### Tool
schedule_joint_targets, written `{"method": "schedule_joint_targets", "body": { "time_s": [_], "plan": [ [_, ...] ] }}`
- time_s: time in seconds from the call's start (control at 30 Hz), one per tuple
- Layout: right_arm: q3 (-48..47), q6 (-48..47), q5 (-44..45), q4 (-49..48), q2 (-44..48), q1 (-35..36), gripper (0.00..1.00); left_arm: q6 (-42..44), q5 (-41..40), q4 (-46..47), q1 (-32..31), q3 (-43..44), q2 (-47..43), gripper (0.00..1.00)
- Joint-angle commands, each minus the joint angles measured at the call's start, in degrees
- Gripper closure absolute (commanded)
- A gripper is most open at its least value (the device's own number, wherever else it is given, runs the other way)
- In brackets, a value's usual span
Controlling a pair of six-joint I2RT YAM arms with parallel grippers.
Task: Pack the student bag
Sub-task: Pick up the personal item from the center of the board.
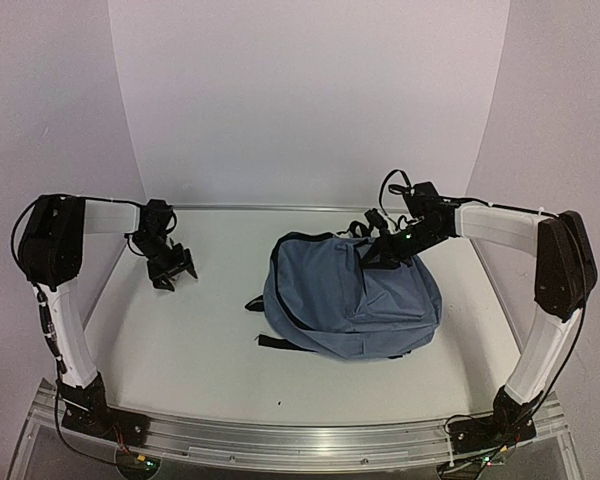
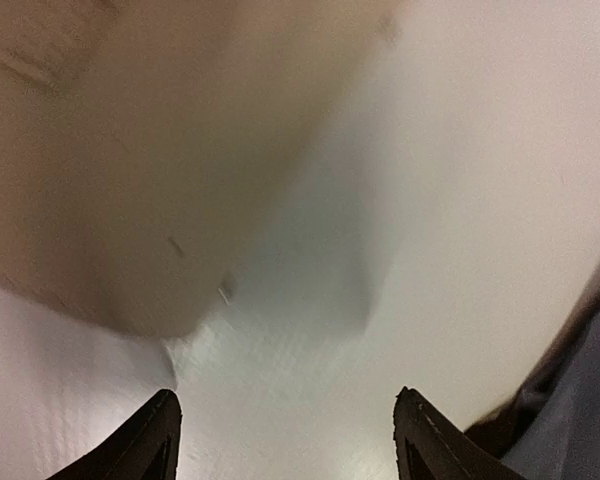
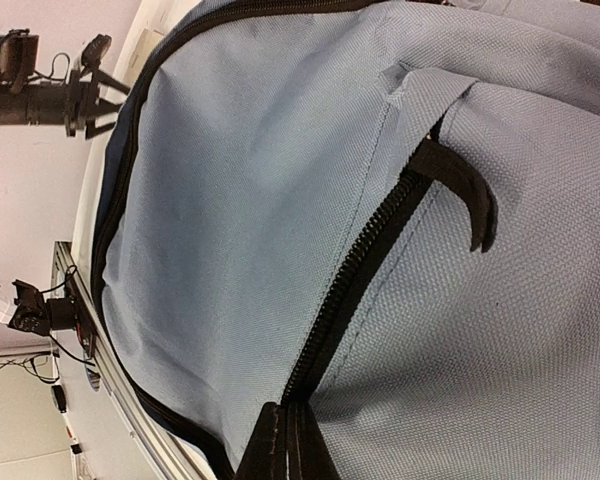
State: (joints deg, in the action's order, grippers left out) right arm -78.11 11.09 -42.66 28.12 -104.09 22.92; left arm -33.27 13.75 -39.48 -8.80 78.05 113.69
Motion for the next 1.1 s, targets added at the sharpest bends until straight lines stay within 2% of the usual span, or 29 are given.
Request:
{"method": "schedule_joint_targets", "body": {
  "time_s": [0.0,0.1,0.2,0.43,0.47,0.57,0.63,0.73,0.93,1.07],
  "plan": [
    [-2.0,-2.6,0.2,0.3,0.8,0.6,1.00,-2.6,3.7,1.8,-2.9,-3.1,-8.8,0.29],
    [-2.0,-3.3,0.3,0.6,0.6,0.6,1.00,-2.7,-1.4,-0.9,-2.9,-1.5,-11.3,0.21],
    [-2.0,-4.0,0.6,0.9,0.6,0.6,1.00,-2.1,-6.0,-4.8,-1.3,3.8,-9.2,0.12],
    [-2.3,-5.7,2.6,1.4,1.0,0.6,1.00,0.3,-5.2,-7.8,5.1,15.3,0.9,0.06],
    [-2.3,-5.8,2.9,1.6,0.9,0.6,0.98,0.5,-4.2,-7.9,6.2,16.7,2.4,0.05],
    [-2.6,-6.2,3.1,2.6,1.1,0.6,0.77,2.9,-2.0,-7.5,8.3,20.9,6.5,0.03],
    [-2.6,-7.1,3.2,3.2,2.0,0.6,0.55,5.6,-1.9,-7.9,8.6,24.1,9.7,0.03],
    [-2.8,-9.9,4.3,5.1,3.3,0.5,0.36,8.3,-1.3,-9.3,8.6,28.9,14.8,0.05],
    [-5.7,-16.2,4.6,10.3,4.4,-1.4,0.16,10.2,4.8,-4.9,8.6,28.5,18.3,0.17],
    [-8.1,-19.0,4.9,13.1,4.6,-2.1,0.09,10.2,7.4,-2.2,7.9,23.6,17.0,0.32]
  ]
}}
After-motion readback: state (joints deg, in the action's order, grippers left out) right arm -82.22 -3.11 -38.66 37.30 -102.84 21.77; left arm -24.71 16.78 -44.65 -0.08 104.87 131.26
